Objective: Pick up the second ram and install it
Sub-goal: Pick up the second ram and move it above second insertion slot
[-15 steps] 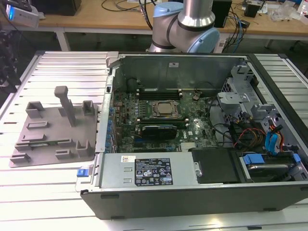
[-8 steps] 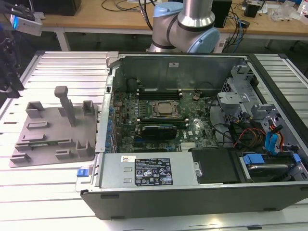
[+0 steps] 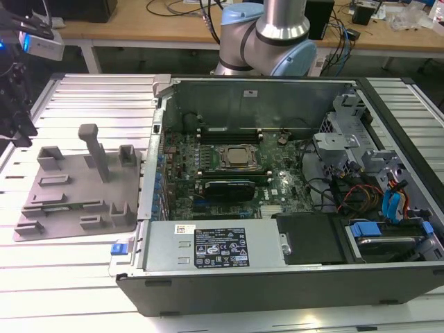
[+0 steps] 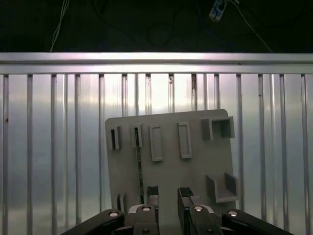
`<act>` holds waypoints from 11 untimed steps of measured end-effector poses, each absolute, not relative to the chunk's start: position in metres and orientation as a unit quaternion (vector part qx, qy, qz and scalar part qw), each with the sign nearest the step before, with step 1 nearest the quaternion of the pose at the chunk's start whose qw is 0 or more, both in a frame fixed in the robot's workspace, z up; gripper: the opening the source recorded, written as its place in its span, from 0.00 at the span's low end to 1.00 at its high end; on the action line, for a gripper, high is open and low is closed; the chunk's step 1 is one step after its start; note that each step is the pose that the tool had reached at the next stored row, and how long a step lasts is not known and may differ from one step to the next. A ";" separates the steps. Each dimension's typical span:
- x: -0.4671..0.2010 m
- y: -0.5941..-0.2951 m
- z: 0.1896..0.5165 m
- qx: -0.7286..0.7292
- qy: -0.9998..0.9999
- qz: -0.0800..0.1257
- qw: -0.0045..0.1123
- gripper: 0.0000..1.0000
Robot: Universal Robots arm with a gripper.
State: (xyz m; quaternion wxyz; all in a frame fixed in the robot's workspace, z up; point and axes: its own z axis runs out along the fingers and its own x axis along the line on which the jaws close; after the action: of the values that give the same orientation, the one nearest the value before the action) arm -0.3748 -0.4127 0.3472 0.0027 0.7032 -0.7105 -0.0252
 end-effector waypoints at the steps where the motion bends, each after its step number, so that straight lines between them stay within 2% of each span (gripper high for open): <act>1: -0.375 -0.413 0.346 0.703 -0.711 -0.025 0.003 0.28; 11: -0.375 -0.419 0.329 0.703 -0.711 -0.025 0.003 0.28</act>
State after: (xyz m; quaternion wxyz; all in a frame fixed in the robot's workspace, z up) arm -0.3748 -0.4194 0.3291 0.0027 0.7032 -0.7105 -0.0252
